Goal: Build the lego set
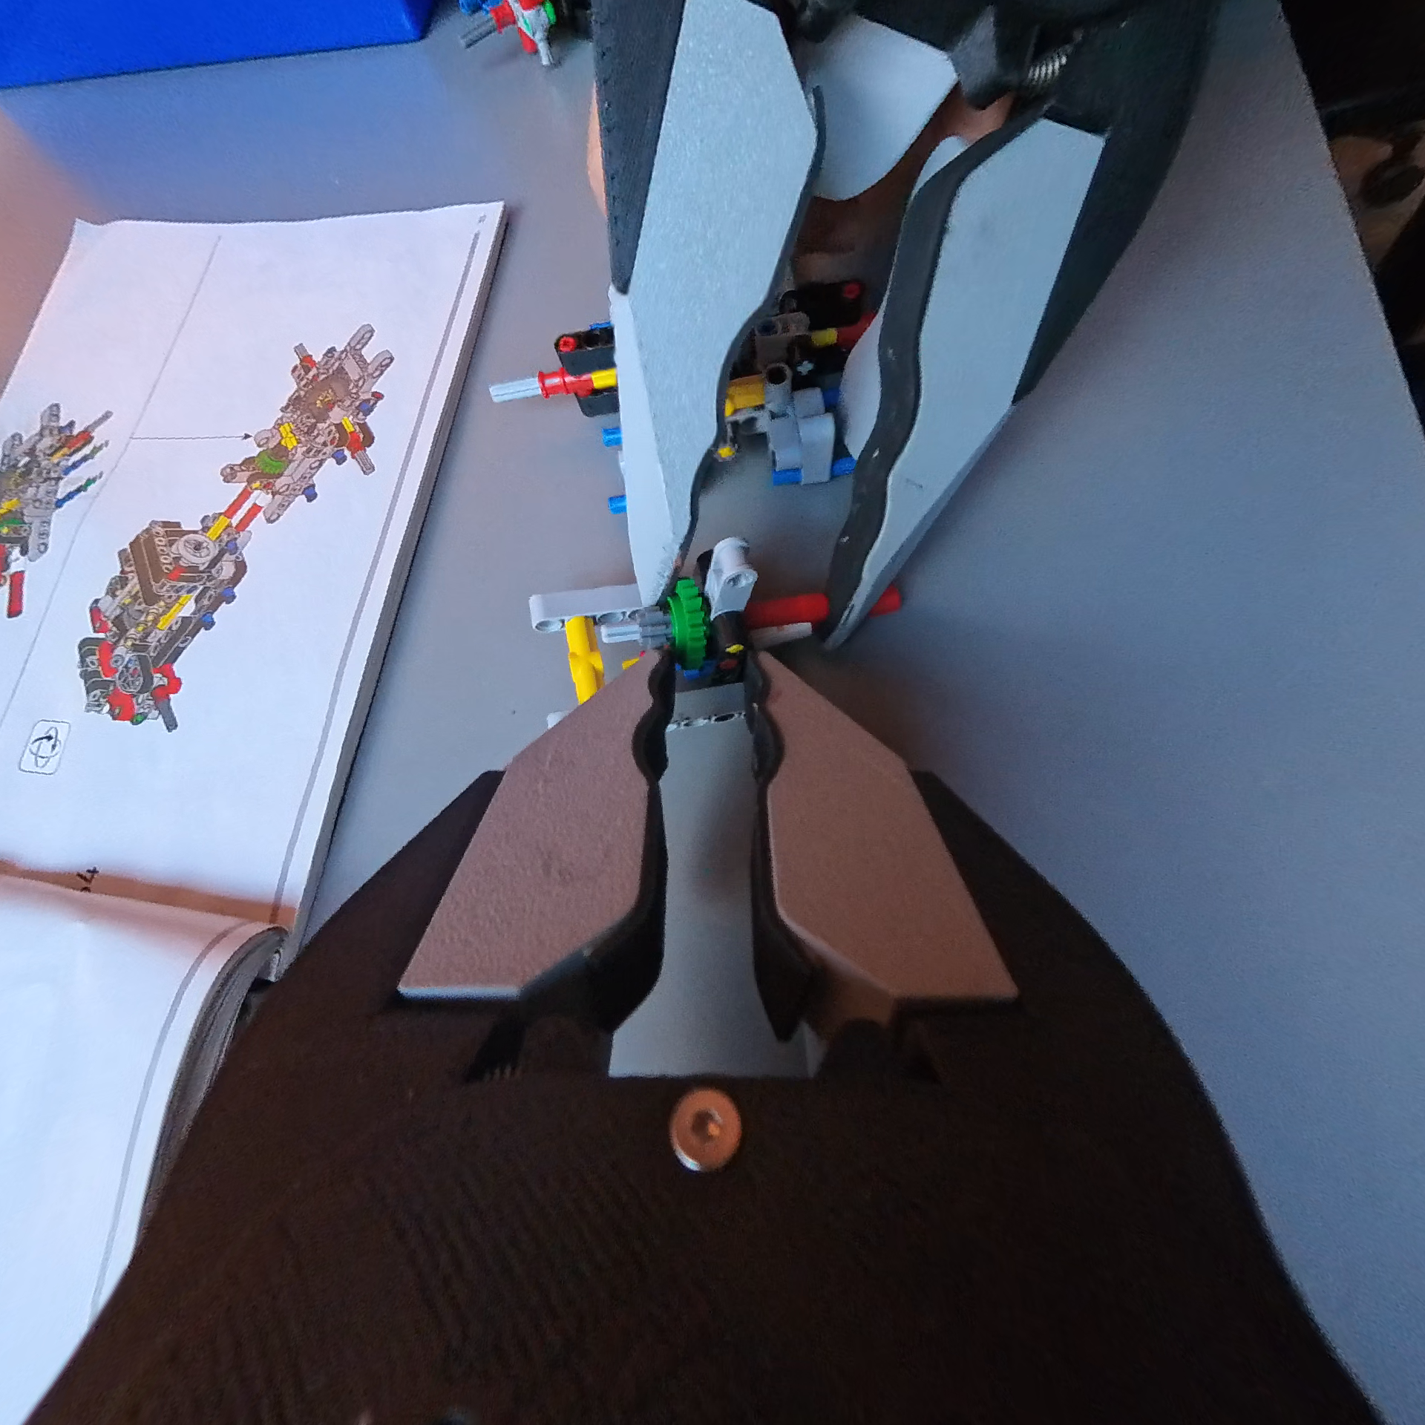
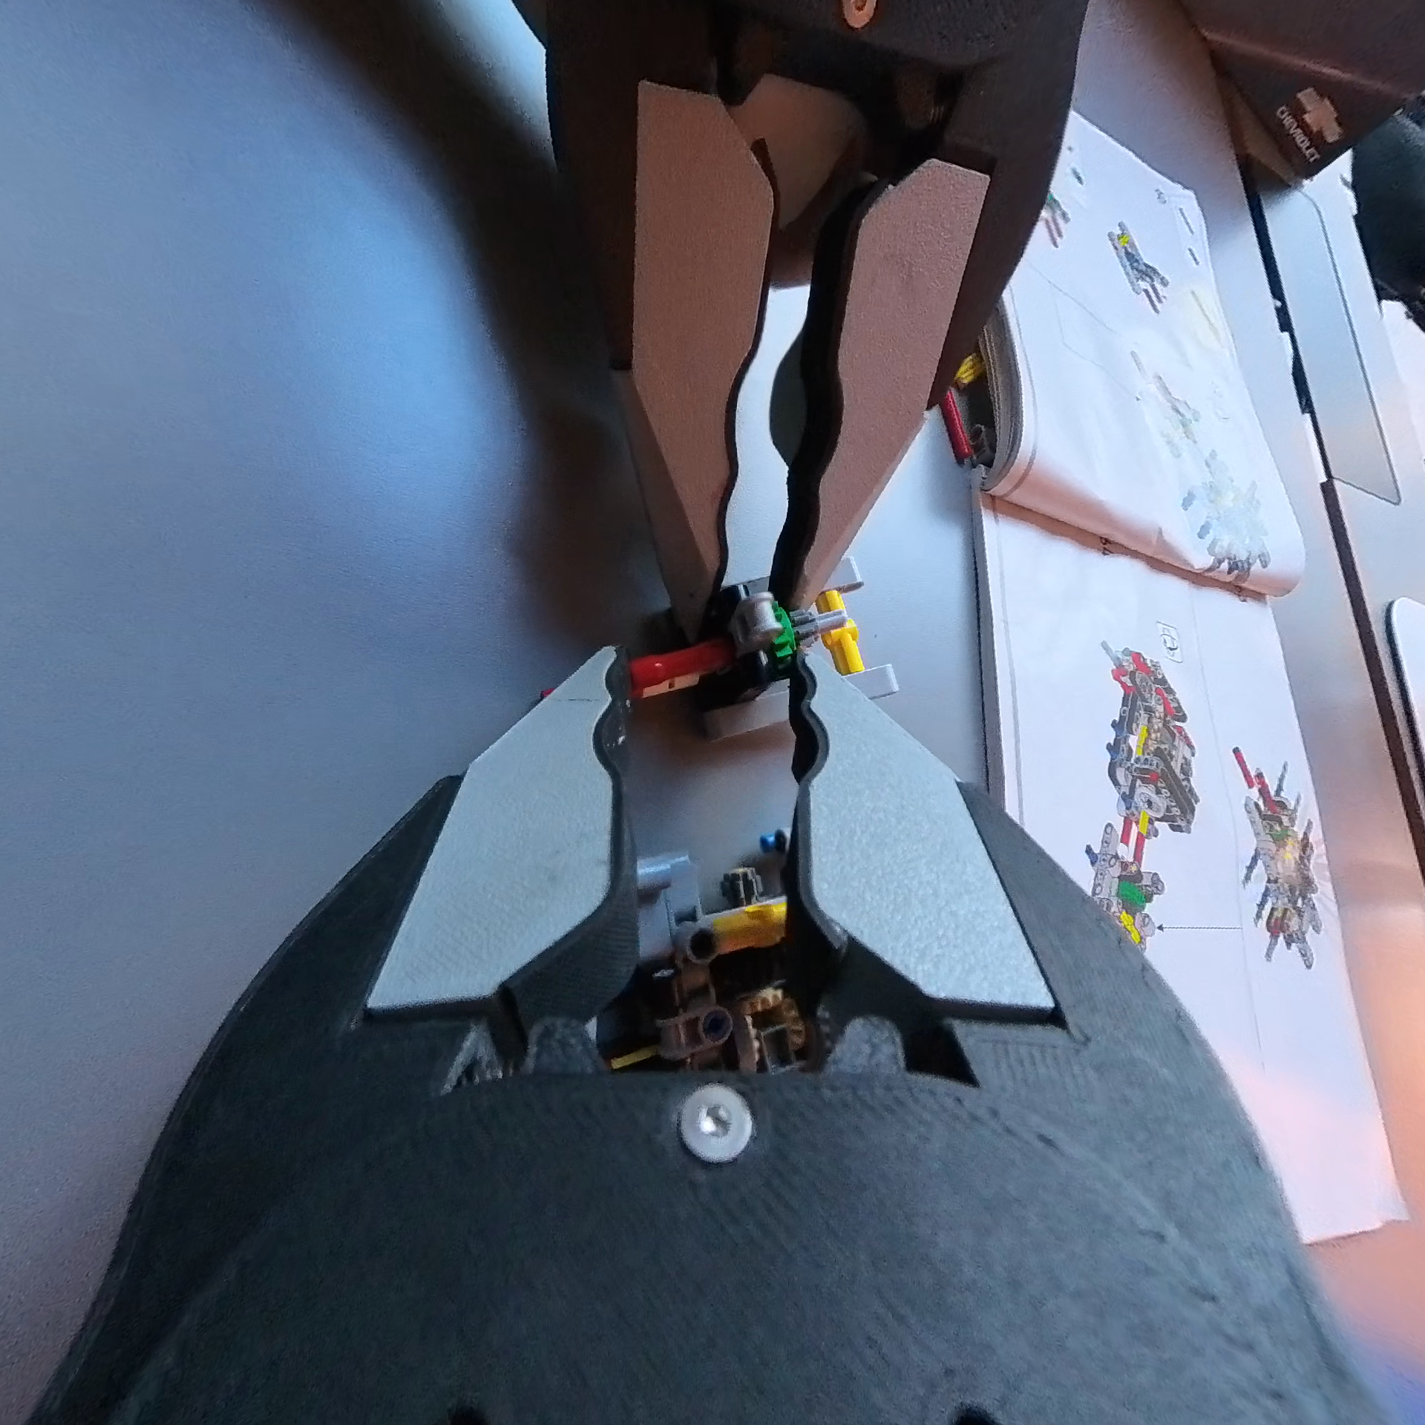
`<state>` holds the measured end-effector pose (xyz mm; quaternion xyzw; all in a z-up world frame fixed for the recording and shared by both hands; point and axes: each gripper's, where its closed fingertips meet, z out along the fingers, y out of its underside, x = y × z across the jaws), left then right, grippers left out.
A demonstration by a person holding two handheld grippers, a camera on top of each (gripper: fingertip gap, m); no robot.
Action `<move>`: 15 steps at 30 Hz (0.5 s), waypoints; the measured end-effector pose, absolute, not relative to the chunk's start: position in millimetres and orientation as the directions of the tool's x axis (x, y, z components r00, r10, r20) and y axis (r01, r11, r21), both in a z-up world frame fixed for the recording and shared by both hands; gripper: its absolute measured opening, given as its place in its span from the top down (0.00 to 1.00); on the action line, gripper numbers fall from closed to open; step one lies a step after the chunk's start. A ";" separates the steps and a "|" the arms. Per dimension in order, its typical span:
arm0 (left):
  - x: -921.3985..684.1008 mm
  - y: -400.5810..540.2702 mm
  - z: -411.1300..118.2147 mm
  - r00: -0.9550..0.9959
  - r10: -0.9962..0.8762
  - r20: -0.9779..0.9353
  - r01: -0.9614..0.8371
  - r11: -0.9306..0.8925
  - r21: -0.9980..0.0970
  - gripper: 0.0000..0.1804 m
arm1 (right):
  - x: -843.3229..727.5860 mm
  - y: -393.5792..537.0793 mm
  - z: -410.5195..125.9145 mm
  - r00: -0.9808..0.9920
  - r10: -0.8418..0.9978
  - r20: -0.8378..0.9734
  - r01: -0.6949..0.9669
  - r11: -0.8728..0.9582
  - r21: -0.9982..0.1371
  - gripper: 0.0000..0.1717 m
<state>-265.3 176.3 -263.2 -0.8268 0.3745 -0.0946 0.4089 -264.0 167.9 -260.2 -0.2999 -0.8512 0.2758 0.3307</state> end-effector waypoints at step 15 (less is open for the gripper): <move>-260.9 152.2 -261.0 0.509 -0.841 -0.182 -0.624 -0.215 -0.751 0.95 | -218.3 219.8 -220.8 -0.634 0.758 0.154 0.356 0.463 -0.812 0.71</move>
